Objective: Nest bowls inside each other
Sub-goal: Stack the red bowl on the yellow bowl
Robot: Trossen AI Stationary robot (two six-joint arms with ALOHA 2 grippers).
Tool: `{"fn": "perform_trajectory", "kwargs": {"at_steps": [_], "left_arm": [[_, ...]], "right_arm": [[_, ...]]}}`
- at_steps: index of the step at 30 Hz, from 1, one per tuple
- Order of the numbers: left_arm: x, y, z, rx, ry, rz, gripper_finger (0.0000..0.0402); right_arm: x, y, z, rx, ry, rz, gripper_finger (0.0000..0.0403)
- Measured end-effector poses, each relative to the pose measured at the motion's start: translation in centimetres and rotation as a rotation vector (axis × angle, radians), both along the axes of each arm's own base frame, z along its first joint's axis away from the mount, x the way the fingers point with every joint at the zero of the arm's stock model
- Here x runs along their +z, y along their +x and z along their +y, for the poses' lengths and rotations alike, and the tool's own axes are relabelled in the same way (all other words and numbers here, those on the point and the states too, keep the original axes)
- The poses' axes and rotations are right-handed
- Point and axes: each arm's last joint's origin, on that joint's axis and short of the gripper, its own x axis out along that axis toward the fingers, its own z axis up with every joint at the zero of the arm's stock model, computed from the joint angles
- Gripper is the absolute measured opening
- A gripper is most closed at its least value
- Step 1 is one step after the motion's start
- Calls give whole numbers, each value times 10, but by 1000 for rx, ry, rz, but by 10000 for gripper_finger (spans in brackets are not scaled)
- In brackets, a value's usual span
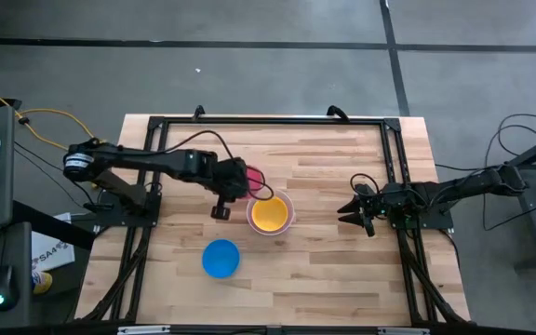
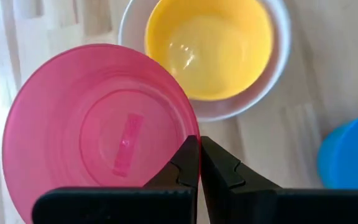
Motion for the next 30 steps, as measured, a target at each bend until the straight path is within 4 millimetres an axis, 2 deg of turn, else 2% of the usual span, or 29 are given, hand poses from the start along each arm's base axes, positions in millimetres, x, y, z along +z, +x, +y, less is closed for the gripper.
{"fn": "perform_trajectory", "kwargs": {"at_steps": [9, 16, 26, 30], "left_arm": [[3, 9, -28, -69, -12, -34, 0], [-9, 16, -41, -80, -9, 5, 0], [-8, 51, -55, -139, 15, -2, 0], [-15, 59, -60, -143, 60, -15, 0]], "right_arm": [[0, 0, 0, 0, 0, 0, 148], [0, 0, 0, 0, 0, -1, 148], [0, 0, 0, 0, 0, 2, 148], [0, 0, 0, 0, -1, 3, 148]]}}
